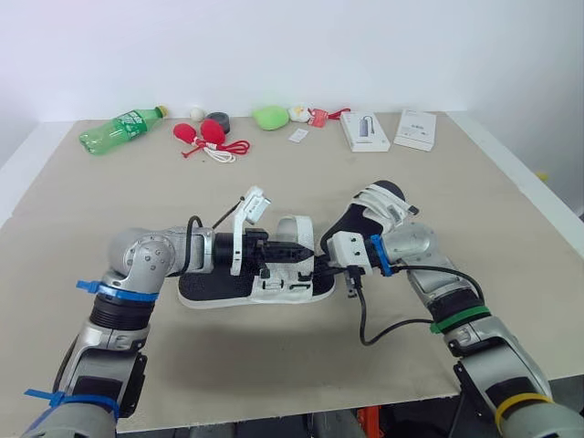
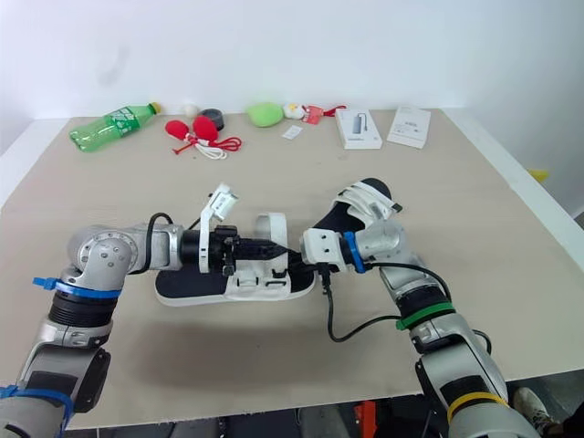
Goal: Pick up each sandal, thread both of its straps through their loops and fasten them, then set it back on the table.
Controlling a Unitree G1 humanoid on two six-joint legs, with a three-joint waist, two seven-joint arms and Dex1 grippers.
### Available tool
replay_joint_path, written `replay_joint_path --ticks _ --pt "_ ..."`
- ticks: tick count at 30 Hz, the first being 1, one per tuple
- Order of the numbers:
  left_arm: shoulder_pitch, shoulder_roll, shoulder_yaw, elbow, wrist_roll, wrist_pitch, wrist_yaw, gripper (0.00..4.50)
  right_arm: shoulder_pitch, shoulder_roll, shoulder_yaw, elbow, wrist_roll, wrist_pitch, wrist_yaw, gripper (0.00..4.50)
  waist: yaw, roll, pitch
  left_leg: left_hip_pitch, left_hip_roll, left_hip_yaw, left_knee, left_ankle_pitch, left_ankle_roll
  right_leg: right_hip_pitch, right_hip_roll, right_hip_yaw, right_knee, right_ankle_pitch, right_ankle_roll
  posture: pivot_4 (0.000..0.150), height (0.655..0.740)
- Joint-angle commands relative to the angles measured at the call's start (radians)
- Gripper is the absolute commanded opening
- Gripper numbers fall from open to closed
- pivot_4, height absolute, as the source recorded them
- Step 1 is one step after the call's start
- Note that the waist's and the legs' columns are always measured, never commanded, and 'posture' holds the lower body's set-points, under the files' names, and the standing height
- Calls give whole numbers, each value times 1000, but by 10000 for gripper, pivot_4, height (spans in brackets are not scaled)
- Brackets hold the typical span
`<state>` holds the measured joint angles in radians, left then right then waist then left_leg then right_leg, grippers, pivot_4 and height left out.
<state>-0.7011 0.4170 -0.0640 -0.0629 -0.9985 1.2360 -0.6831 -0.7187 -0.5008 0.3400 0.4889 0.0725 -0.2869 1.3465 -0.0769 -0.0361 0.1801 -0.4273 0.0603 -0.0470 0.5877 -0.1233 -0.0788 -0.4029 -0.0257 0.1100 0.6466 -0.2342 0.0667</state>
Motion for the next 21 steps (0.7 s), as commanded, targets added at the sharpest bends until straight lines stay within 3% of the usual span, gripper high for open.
replay_joint_path --ticks 1,12,21 --pt "-21 3 -17 -22 11 34 -7 445 35 -21 25 29 -55 23 1 0 0 0 0 0 0 0 0 0 0 0 0 0 0 0 0 1500 7400" --pt "-67 -34 46 44 52 14 5 445 40 -17 28 22 -55 22 -3 0 -1 0 0 0 0 0 0 0 0 0 0 0 0 0 0 1500 7400" --pt "-15 -15 -9 -9 93 23 -34 445 48 -23 28 13 -55 23 0 0 -1 0 0 0 0 0 -1 0 0 0 0 0 0 0 0 1500 7400"
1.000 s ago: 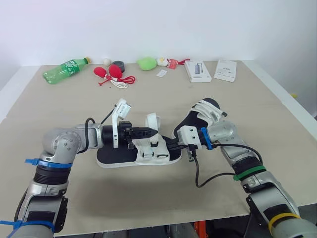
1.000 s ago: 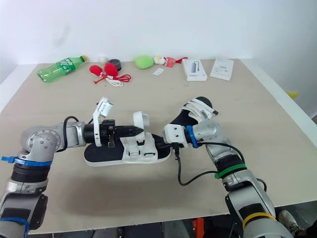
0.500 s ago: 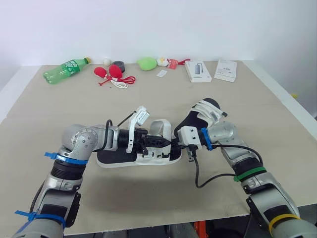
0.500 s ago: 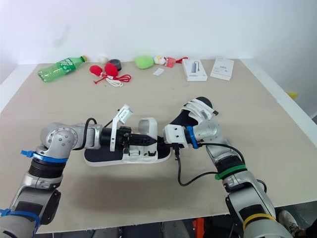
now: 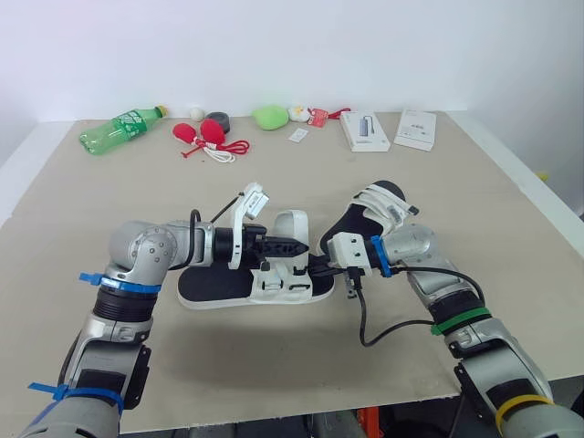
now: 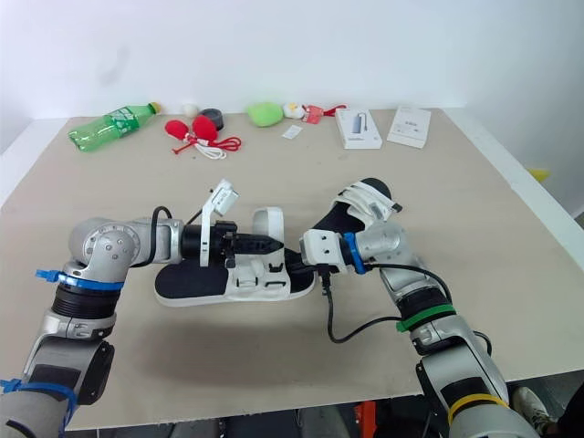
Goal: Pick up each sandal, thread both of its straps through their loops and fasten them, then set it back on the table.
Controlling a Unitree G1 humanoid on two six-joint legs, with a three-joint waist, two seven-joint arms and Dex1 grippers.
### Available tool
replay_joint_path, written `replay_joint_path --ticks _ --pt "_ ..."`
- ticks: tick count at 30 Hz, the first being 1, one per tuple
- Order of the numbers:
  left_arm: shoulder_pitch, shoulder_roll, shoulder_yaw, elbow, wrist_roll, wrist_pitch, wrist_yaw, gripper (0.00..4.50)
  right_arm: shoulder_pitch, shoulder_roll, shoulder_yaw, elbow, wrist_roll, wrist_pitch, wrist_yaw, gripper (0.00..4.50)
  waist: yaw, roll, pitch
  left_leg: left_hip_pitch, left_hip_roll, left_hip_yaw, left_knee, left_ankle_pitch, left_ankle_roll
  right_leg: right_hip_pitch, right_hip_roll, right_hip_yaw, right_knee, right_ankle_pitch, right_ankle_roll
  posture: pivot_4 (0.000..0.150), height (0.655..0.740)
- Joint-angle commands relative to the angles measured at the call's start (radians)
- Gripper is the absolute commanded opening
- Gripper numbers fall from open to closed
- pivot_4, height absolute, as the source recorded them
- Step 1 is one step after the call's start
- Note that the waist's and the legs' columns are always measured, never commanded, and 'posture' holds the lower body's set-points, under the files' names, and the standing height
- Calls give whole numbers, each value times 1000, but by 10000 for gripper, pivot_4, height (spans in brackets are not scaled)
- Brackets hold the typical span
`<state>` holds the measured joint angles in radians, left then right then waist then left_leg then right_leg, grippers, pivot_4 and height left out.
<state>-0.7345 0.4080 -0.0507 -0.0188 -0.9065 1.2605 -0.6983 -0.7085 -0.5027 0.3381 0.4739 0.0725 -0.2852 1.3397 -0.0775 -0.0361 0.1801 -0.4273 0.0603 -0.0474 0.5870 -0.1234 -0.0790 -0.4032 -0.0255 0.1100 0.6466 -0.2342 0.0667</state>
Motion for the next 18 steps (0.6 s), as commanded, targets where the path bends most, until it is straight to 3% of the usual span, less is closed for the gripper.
replay_joint_path --ticks 1,12,18 --pt "24 -9 -23 -57 3 -2 -18 445 39 -22 29 26 -55 22 7 0 0 0 0 0 0 0 0 0 0 0 0 0 0 0 0 1500 7400" --pt "17 -62 40 -59 -43 74 35 445 37 -26 28 27 -56 22 4 0 0 0 0 0 0 0 0 0 0 0 0 0 0 0 0 1500 7400" --pt "37 -28 4 -78 -24 108 23 445 32 -22 29 35 -59 22 0 0 0 0 0 0 0 0 0 0 0 0 0 0 0 0 0 1500 7400"
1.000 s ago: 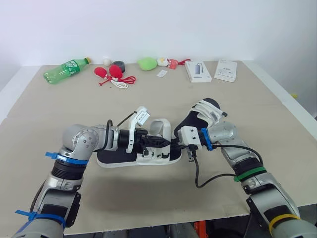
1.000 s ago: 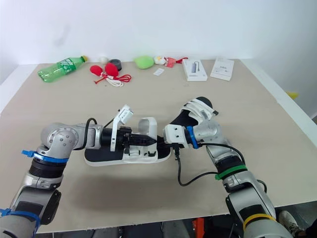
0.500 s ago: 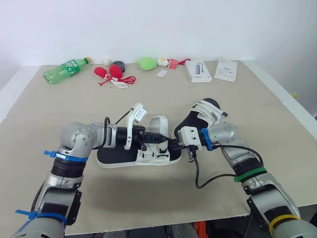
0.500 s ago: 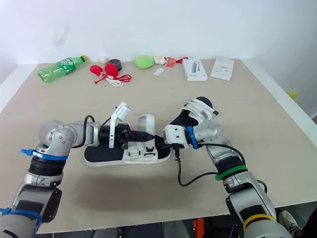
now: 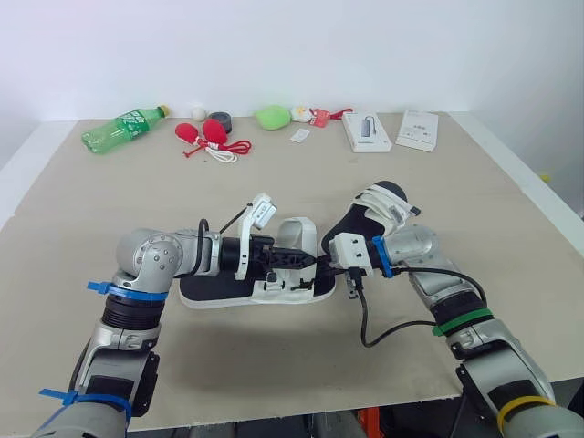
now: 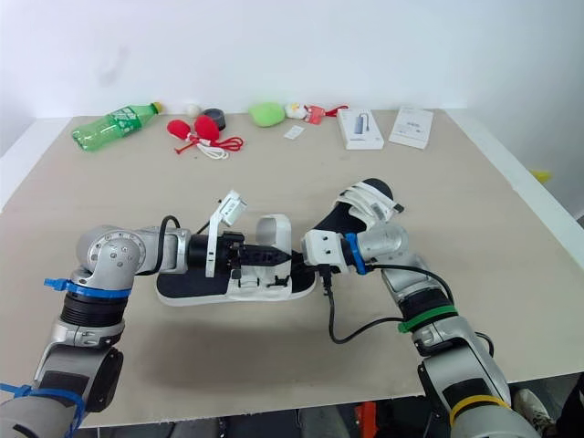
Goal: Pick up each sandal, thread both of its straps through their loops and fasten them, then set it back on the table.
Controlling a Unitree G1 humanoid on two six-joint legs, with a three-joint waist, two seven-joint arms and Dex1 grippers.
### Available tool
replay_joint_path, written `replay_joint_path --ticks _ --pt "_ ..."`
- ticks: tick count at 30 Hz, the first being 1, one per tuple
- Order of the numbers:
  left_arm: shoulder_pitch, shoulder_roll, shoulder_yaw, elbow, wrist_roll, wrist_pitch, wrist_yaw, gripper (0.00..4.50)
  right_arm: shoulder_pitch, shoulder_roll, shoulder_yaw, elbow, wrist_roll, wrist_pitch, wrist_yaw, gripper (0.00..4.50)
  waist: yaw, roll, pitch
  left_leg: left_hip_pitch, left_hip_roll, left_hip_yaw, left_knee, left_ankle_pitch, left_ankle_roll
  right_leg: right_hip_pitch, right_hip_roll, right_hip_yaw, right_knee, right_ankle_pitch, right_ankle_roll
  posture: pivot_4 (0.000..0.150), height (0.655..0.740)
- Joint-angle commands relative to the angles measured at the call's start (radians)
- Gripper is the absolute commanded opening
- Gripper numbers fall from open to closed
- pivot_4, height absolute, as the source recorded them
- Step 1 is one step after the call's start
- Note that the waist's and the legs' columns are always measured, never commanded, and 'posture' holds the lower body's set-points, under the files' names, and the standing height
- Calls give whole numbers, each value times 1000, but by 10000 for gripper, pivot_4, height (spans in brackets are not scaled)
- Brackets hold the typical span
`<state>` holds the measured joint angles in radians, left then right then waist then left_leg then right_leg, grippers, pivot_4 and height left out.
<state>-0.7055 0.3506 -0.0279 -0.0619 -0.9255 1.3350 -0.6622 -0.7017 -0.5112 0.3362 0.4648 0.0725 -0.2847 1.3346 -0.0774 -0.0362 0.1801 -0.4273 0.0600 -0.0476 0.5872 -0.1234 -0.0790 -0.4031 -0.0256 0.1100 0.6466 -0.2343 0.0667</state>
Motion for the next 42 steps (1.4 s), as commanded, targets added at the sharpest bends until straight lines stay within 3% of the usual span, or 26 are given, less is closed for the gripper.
replay_joint_path --ticks 1,13,30,42 --pt "13 34 -23 -38 -2 39 -13 445 25 -14 31 43 -60 23 4 0 0 0 0 0 0 0 0 0 0 0 0 0 0 0 0 1500 7400" --pt "38 89 -77 -45 59 -14 -48 445 20 -14 35 49 -60 22 3 0 -1 0 0 0 0 0 0 0 0 0 0 0 0 0 0 1500 7400" --pt "37 192 -221 -57 215 -222 -223 445 15 -16 38 55 -61 20 4 0 -1 0 0 1 0 0 0 0 0 0 0 0 0 0 0 1500 7400" --pt "46 192 -259 -67 300 -355 -294 445 15 -14 39 55 -60 19 2 0 -1 0 0 1 0 0 0 0 0 0 0 0 0 0 0 1500 7400"
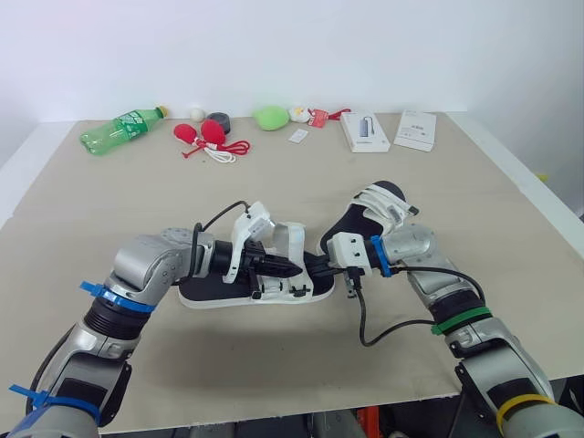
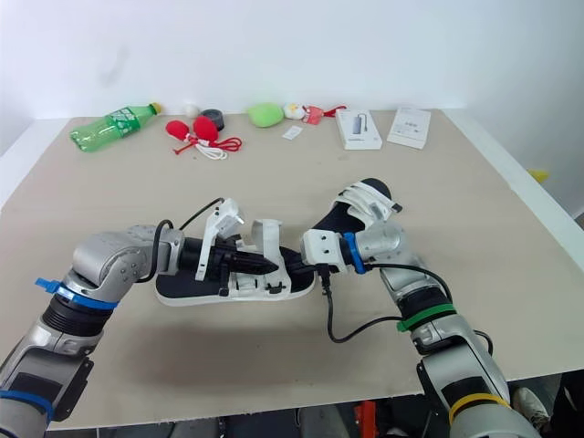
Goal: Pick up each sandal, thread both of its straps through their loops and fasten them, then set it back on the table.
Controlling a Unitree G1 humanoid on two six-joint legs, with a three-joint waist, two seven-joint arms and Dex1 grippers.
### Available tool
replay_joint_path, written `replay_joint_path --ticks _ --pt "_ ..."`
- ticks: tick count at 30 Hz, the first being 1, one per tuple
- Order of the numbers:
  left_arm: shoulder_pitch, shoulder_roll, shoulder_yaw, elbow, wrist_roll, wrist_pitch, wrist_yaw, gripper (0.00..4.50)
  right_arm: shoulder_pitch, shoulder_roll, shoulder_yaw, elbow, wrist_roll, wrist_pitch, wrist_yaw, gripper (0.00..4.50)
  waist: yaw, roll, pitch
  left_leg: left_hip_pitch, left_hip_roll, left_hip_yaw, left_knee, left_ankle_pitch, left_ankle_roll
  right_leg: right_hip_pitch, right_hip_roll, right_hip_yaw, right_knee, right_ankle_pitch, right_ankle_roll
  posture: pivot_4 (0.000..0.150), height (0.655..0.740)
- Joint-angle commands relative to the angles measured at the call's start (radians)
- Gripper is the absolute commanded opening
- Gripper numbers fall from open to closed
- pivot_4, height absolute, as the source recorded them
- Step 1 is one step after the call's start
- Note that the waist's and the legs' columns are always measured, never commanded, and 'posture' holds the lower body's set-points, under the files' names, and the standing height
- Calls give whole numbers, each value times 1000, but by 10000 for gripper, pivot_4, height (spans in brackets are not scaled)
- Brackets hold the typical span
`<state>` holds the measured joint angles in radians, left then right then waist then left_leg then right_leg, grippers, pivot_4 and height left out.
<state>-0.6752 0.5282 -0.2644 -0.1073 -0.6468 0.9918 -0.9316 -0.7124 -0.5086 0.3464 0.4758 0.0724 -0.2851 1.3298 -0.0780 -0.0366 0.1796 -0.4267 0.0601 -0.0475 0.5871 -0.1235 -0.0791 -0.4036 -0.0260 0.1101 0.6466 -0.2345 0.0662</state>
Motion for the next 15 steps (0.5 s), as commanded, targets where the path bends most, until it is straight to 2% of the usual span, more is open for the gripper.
replay_joint_path --ticks 1,7,15 --pt "29 16 -26 -44 14 -9 -31 445 27 -17 29 44 -60 19 7 0 0 0 0 0 0 0 0 0 0 0 0 0 0 0 0 1500 7400" --pt "84 4 -37 -111 -10 13 -39 445 29 -16 28 44 -61 17 5 0 0 0 0 0 0 0 0 0 0 0 0 0 0 0 0 1500 7400" --pt "85 10 -34 -130 -11 30 -42 445 22 -14 29 52 -63 10 4 0 0 0 0 0 0 0 0 0 0 0 0 0 0 0 0 1500 7400"
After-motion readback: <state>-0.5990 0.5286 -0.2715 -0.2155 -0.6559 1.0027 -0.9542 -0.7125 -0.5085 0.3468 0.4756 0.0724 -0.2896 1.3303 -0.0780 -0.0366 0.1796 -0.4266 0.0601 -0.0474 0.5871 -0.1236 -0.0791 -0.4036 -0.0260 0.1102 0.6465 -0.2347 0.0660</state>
